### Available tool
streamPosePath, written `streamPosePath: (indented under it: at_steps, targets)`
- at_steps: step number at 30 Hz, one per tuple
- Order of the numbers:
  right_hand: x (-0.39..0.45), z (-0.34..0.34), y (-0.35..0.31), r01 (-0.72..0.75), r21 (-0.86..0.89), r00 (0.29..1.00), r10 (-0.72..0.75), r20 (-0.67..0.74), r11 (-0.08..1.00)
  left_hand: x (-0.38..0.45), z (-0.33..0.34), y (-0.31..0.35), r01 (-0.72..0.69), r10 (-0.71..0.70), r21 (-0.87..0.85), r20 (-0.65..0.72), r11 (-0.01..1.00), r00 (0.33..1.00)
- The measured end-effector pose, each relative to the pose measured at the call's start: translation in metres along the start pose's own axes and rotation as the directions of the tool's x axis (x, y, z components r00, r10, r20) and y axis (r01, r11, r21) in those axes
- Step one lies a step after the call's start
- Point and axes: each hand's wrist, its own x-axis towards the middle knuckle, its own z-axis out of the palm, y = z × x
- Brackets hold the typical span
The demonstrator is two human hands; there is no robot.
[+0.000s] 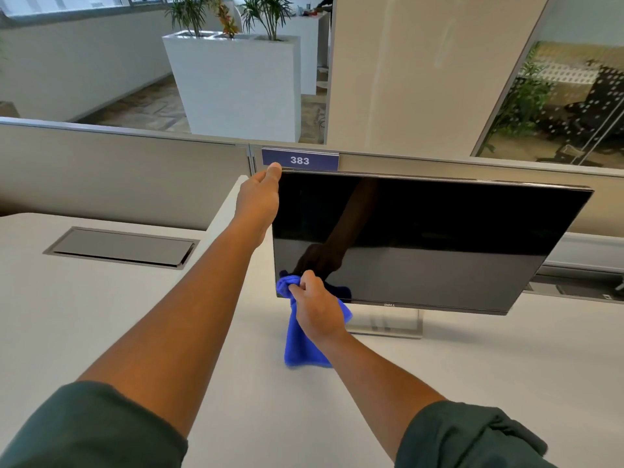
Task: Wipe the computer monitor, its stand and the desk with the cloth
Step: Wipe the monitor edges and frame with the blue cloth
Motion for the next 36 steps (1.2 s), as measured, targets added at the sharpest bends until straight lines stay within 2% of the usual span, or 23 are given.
streamPosePath:
  at_steps: [4,8,11,15,23,27,31,36]
  targets:
    - [-0.021,-0.008,0.038,0.002,-0.082,0.998,0.004,0.066,0.997,-0.002,-0.004,0.003,0.019,-0.019,0.001,0.030,1.000,0.999]
    - [-0.033,-0.021,0.068,-0.065,-0.137,0.998,0.067,0.014,0.988,-0.005,-0.002,0.004,0.027,-0.027,-0.007,0.022,1.000,0.999]
    - [-0.034,-0.024,0.063,-0.052,-0.166,0.996,0.064,0.067,0.985,-0.007,-0.001,0.003,0.014,-0.014,-0.012,0.022,1.000,1.000]
    - [-0.027,-0.025,0.045,-0.015,-0.137,0.999,0.022,0.044,0.990,-0.006,-0.002,0.001,-0.003,0.003,-0.005,0.022,1.000,1.000]
    - [0.004,-0.040,0.005,0.111,-0.115,0.968,-0.133,-0.212,0.987,-0.002,0.001,-0.002,0.006,-0.006,-0.025,-0.004,1.000,1.000]
    - [0.022,-0.055,-0.019,0.100,-0.020,0.932,-0.101,-0.348,0.995,-0.001,0.001,-0.001,0.020,-0.020,-0.033,-0.018,0.999,1.000]
    - [0.039,-0.078,-0.043,0.187,-0.105,0.869,-0.215,-0.445,0.977,0.000,-0.002,0.002,0.055,-0.056,-0.045,-0.016,0.997,0.998]
    - [0.065,-0.116,-0.071,0.165,0.006,0.830,-0.135,-0.540,0.986,0.000,-0.003,0.006,0.087,-0.092,-0.104,-0.041,0.991,0.995]
